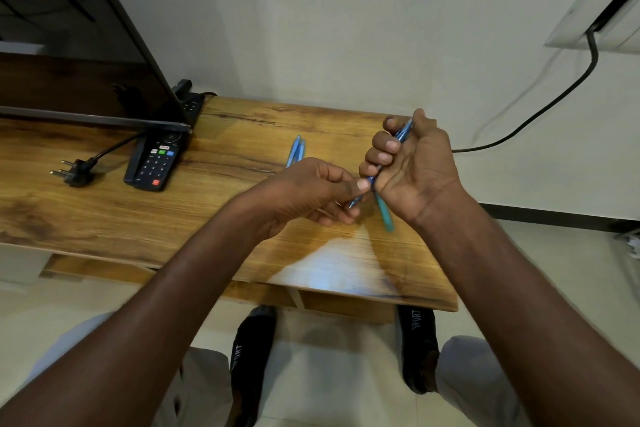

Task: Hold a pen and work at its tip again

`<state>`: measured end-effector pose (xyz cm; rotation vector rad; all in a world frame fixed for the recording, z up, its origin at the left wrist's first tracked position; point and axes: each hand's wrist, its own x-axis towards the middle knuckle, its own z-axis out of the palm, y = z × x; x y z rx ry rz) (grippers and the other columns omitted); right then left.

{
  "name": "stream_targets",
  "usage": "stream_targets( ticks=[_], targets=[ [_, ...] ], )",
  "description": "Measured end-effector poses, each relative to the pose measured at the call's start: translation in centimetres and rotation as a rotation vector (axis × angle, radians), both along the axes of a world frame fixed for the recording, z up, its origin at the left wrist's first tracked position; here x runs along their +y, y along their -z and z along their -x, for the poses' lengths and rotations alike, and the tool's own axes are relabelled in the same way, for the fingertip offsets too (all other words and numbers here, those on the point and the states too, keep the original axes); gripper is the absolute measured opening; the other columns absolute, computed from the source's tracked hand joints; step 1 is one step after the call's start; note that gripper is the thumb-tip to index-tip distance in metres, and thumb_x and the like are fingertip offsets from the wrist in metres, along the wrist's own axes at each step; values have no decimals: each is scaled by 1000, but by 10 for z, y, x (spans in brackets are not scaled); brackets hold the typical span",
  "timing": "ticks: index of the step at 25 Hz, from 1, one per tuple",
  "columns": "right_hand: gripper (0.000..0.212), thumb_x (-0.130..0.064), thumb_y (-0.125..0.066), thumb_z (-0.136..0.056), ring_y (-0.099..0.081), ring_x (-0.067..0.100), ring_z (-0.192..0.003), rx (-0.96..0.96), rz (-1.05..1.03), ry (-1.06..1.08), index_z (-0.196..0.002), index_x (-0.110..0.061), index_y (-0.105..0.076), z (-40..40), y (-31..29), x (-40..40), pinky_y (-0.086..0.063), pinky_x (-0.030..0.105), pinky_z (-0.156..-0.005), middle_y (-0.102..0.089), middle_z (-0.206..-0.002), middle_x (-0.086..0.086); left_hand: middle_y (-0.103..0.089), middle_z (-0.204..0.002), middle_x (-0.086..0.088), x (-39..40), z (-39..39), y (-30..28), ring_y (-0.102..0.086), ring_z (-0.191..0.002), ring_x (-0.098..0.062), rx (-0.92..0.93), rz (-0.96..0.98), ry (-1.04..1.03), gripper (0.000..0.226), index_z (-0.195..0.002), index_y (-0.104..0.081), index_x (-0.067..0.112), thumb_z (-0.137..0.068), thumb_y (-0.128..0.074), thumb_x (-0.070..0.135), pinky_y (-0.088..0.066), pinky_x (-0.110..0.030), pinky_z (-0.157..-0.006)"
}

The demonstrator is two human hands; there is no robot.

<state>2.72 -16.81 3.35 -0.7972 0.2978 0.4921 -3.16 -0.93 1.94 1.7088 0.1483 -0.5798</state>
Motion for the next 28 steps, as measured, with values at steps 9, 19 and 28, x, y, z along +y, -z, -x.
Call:
stream_targets(
  ticks=[9, 19, 28],
  targets=[
    [27, -16, -43, -110, -72, 18, -93, -93, 342, -9, -107, -15, -69, 5, 5, 10, -49, 30, -75, -75, -96, 2, -80, -88, -12, 4, 4, 3, -74, -75, -15, -124, -152, -74, 20, -99, -79, 5, -90, -82, 22, -59, -25, -66],
    [28, -1, -51, -98, -75, 19, -87, -50, 705, -15, -110, -12, -74, 9, 9, 10, -45, 28, -60, -77, -100, 5, -74, -70, 2, 9, -3, 30, -74, -68, -12, -222, -745, -333, 16, -77, -78, 16, -82, -89, 25, -66, -40, -73],
    [15, -12, -64, -88, -69, 24, -86, -553, 1619, -383, -89, -23, -73, 2, 15, -21, -57, 35, -74, -73, -92, -1, -72, -80, -1, -1, 1, 35, -70, -80, -15, -307, -954, -289, 19, -88, -76, 14, -84, -87, 29, -52, -31, -66]
  ],
)
